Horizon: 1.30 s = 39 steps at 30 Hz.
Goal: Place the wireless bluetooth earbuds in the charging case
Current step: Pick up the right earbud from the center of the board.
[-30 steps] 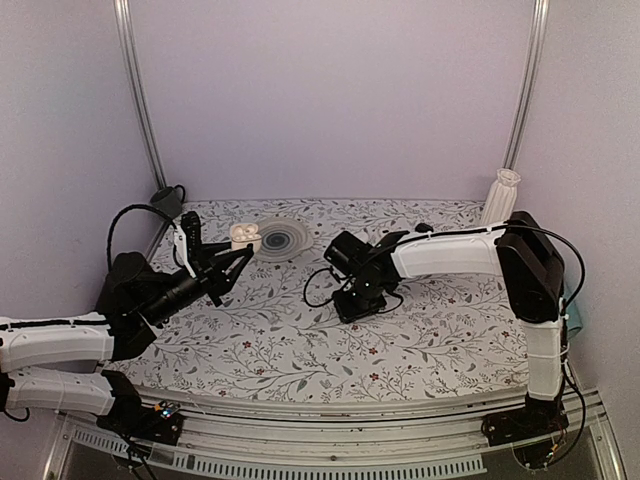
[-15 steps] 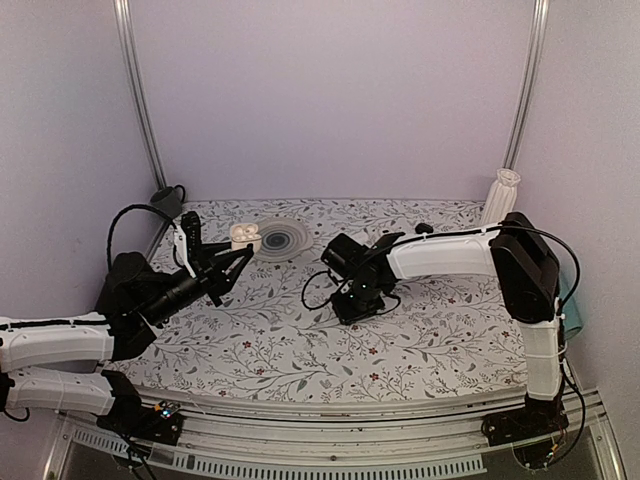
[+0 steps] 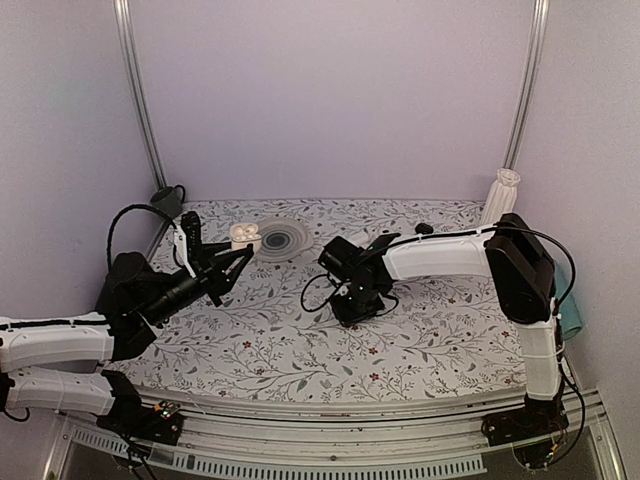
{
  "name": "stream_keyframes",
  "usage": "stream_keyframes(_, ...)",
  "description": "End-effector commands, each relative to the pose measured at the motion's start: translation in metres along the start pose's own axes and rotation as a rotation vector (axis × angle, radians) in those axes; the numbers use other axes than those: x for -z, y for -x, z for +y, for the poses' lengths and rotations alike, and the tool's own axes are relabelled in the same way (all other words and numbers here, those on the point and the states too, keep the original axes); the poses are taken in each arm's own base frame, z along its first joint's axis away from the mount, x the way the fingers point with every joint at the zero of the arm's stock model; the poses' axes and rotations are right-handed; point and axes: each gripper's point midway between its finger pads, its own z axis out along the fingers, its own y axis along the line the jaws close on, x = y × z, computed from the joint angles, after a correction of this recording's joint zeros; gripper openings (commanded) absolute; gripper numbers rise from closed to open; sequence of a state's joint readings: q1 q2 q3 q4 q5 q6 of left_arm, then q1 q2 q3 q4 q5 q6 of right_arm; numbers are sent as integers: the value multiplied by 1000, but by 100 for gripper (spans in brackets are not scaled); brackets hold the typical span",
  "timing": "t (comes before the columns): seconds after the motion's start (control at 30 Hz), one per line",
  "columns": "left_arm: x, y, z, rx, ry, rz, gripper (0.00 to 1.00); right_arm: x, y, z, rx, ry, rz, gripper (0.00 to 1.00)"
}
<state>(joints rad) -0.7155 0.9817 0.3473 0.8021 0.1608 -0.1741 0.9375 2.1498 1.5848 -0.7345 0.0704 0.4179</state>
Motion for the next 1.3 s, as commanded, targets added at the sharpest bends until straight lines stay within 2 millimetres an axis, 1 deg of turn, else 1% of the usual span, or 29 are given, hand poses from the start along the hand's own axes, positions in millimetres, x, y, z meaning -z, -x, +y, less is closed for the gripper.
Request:
stream_keyframes(0.0,-2,17,-4,1,-15,-50,0,-1,1,1,20,-26,4,27)
stream_keyframes(0.1,-1,18,-4,0,-15,-52,0,-1,1,0,15,-32,8,27)
stream_keyframes(0.33,0,17,-4,0,-13,-50,0,-6,0,5,5,-20,28,28)
stream_keyframes(0.43,1,18,-4,0,-11,-52,0,-9,-3,0,-9,-47,48,28)
stream_keyframes(0.57,1,17,-4,-1,-13,-50,0,-9,-5,-5,-49,-79,55,24)
stream_keyframes(0.63,1,18,-4,-1,-12,-52,0,-8,-7,-7,-83,-86,57,24)
stream_keyframes(0.7,1,18,-4,1,-12,-52,0,-10,-9,-8,-110,-93,64,25)
stream_keyframes(0.8,2,17,-4,2,-13,-52,0,-9,-12,-9,-152,-93,66,34)
stream_keyframes(0.9,2,18,-4,2,-14,-54,0,-6,-10,-4,-197,-60,56,37)
stream_keyframes(1.0,3,18,-5,1,-15,-57,0,-4,-8,1,-231,-31,45,37)
stream_keyframes(1.17,4,18,-5,-1,-16,-57,0,-1,-10,-10,-286,-89,42,33)
stream_keyframes(1.27,4,18,-5,2,-14,-59,0,-1,-10,-11,-312,-95,43,31)
